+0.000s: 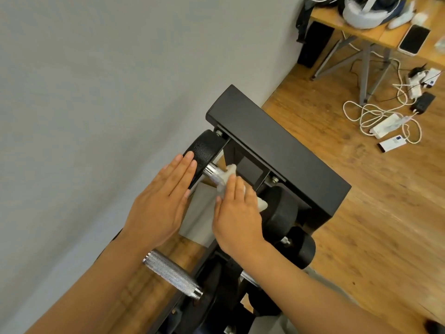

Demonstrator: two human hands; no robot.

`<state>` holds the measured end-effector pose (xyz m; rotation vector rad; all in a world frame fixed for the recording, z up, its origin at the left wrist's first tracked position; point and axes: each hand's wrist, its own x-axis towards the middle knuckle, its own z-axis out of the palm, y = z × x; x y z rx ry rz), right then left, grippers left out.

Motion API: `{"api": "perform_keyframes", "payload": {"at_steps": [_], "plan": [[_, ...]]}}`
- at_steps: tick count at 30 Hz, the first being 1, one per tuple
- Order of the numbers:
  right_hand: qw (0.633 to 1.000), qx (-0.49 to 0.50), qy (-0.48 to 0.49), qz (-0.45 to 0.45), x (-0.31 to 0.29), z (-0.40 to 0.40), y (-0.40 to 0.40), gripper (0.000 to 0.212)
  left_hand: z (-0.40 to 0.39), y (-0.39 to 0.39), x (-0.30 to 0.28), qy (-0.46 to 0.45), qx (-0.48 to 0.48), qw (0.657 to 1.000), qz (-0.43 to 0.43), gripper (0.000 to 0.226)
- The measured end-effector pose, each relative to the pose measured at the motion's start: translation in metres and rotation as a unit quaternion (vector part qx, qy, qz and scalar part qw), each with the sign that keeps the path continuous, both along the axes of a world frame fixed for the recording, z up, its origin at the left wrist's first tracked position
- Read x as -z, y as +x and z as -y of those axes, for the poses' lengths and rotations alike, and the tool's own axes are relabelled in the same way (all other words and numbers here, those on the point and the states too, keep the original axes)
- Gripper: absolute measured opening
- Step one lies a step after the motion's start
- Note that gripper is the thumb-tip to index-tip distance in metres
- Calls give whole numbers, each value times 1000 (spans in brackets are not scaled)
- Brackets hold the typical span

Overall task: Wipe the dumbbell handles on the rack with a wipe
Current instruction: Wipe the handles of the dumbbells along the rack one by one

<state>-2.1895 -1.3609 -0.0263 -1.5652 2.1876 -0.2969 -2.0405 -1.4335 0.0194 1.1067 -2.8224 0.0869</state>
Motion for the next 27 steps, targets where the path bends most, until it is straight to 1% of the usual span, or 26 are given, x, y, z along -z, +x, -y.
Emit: {"api": "perform_keyframes", "payload": {"at_steps": [2,3,4,6,8,11,13,15,17,18,20,23,25,27], "plan": [[998,23,59,-15,-3,-9,-2,63,0,0,0,-2,3,1000,0,52],[996,32,77,-10,-5,-8,-2,63,1,0,0,-2,3,1000,0,52],[996,42,75,-1,-5,-6,-2,64,1,0,0,-1,2,1000,0,52],[996,60,46,53,-8,2,-3,68,0,0,1,2,1,1000,-5,51],[993,43,3,109,-13,13,-3,73,1,1,2,5,3,1000,-12,50],[986,-1,-50,157,-19,37,2,67,2,1,3,7,7,1000,-24,49],[985,-23,-55,163,-22,40,2,62,1,2,3,3,7,1000,-20,49],[986,-49,-18,161,-22,26,-8,51,1,1,3,3,8,1000,-19,49],[983,-58,30,170,-23,6,-24,52,2,1,3,-1,9,1000,-20,49],[984,-61,54,161,-23,-1,-29,53,2,1,3,-1,10,1000,-21,49],[985,-56,70,145,-21,-5,-32,53,2,1,3,-2,10,1000,-21,49],[981,-9,31,190,-21,15,-14,50,1,1,3,4,5,1000,-20,49],[978,-13,-15,207,-22,31,1,51,1,1,4,5,4,1000,-19,49],[978,-21,-54,203,-21,37,4,56,1,1,4,6,5,1000,-20,49]]}}
